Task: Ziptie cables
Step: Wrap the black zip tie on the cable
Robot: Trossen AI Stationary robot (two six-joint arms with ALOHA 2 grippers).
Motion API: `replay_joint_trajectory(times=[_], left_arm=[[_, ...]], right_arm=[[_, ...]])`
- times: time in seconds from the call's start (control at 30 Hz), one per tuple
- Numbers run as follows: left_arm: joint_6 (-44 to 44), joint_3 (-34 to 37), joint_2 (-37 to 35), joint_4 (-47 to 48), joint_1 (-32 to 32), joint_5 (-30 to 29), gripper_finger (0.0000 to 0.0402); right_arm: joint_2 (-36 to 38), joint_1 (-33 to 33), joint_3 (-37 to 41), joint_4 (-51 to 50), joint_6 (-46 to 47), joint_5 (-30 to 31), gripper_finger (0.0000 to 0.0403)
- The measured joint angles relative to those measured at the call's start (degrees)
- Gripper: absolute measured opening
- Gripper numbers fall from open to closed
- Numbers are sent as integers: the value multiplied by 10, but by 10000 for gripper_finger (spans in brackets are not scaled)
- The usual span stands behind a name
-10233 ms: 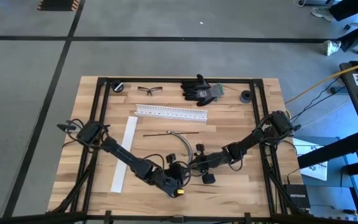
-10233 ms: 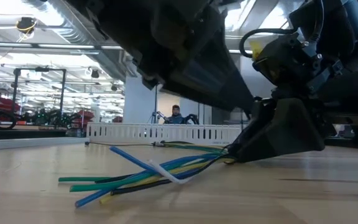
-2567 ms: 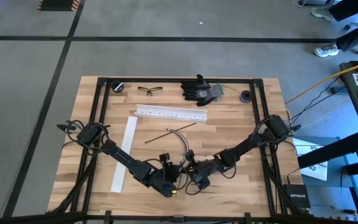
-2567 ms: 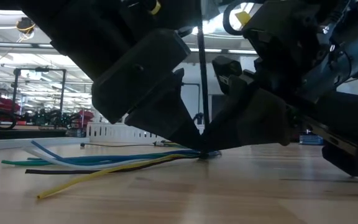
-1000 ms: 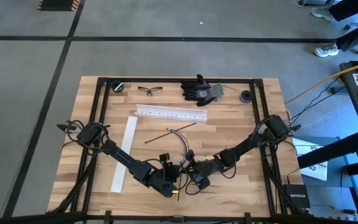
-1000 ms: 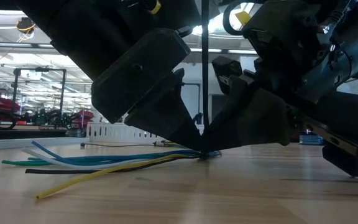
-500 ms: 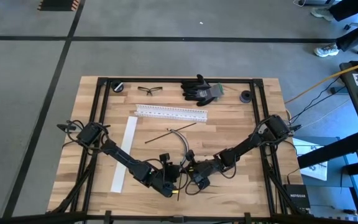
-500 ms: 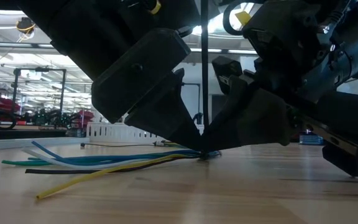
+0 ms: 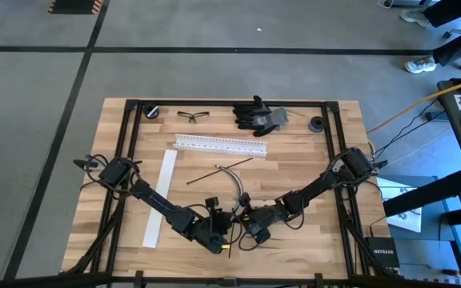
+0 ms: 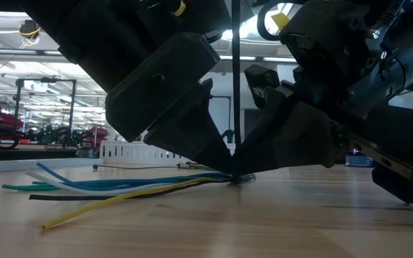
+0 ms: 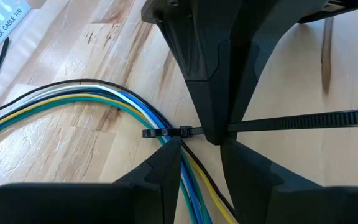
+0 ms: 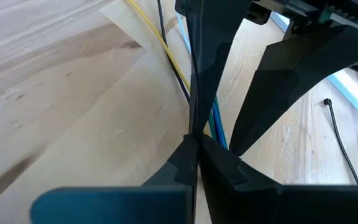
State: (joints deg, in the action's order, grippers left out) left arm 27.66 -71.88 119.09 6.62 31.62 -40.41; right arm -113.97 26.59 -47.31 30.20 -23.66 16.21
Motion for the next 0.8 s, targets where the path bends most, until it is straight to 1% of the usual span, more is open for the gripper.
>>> replay_joint_trajectory(times=[0.57,0.8], left_arm=[[0,0,-1,0,0,0,100],[-14,-1,-25,2,7,-4,100]], right_arm=[[0,0,0,0,0,0,0],[0,0,0,1,1,2,0]])
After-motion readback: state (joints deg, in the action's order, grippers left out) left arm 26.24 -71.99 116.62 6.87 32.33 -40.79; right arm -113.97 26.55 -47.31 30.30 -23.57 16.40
